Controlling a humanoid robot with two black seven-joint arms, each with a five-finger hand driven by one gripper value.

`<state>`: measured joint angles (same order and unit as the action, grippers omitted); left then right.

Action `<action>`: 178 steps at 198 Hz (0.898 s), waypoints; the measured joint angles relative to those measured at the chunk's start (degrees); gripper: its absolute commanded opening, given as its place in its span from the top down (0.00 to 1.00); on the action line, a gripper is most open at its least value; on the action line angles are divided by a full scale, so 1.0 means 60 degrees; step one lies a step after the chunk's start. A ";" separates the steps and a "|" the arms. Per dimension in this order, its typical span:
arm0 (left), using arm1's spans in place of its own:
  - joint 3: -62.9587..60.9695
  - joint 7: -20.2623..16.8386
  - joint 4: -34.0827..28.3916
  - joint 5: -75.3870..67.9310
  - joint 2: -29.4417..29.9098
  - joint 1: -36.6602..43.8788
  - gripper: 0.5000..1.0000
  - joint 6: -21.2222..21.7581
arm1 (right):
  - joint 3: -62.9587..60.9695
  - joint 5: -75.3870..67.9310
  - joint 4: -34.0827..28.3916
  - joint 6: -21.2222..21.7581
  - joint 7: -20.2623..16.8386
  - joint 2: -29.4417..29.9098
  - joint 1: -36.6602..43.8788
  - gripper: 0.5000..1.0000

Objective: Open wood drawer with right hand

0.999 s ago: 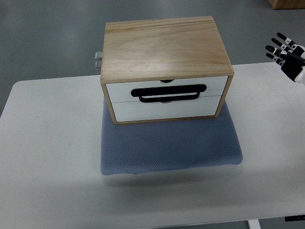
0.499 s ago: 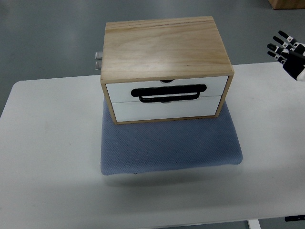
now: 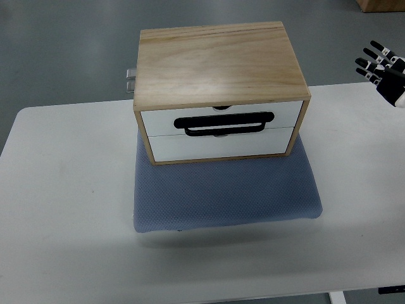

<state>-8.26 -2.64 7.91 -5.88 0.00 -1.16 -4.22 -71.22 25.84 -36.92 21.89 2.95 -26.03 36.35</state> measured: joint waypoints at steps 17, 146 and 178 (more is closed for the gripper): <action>0.0000 0.0000 0.0000 0.0000 0.0000 0.0000 0.00 0.0000 | -0.0003 0.0000 -0.0060 0.0000 0.0000 -0.0047 0.0019 0.09; 0.0000 -0.0001 0.0000 0.0000 0.0000 -0.0004 0.00 0.0001 | 0.5467 -0.2413 -0.2609 0.0858 0.1051 -0.3932 0.2431 0.10; 0.0000 0.0000 0.0000 -0.0001 0.0000 -0.0002 0.00 0.0000 | 0.7614 -0.2633 -0.4075 0.1511 0.1367 -0.5106 0.4080 0.10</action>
<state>-8.26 -2.64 7.91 -5.89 0.00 -1.17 -4.22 -25.54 10.05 -61.36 30.95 11.15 -56.66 60.82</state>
